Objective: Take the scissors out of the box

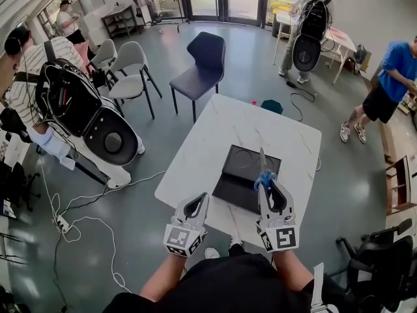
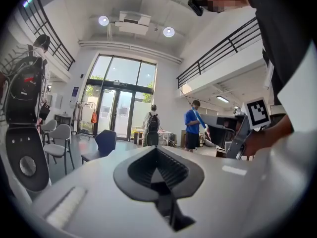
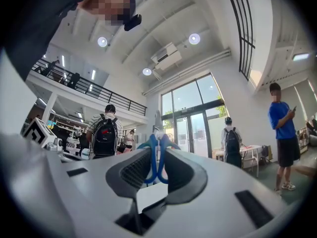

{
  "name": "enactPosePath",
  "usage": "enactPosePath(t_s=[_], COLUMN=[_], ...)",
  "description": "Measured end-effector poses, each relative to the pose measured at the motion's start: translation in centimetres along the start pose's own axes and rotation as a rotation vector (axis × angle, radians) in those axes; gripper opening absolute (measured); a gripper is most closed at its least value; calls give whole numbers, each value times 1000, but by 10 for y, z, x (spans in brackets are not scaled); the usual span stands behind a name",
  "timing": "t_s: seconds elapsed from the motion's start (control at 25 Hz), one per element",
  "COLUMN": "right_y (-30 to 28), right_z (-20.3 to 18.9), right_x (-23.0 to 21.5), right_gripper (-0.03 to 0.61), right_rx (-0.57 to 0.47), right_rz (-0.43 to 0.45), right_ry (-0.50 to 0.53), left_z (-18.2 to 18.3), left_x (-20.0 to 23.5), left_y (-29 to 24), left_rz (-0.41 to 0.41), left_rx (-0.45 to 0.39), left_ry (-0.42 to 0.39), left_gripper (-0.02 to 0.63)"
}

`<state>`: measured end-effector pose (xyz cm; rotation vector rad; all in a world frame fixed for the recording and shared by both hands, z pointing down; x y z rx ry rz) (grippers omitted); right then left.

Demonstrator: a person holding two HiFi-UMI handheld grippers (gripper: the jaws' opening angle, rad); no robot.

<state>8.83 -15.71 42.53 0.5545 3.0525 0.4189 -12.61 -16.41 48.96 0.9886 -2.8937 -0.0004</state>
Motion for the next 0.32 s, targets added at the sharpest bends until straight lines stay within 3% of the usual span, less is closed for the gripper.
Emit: enactPosePath(t_s=[0.32], right_y=[-10], right_z=[7], right_x=[8], right_gripper=[84], right_rx=[-51], right_rz=[19], right_ry=[-35], left_z=[5], left_x=[6], left_y=[2], left_rz=[-16], left_rx=[1], left_ry=[-9], left_gripper=[5])
Point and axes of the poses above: the fingertips, and each gripper's own axes: y backward along the fingers, x to its left, z out of its top, the point moved 5 cm from there along y, backward along the fingers, and after that the axes turned 7 degrees about -x, right-handed, at the moved point
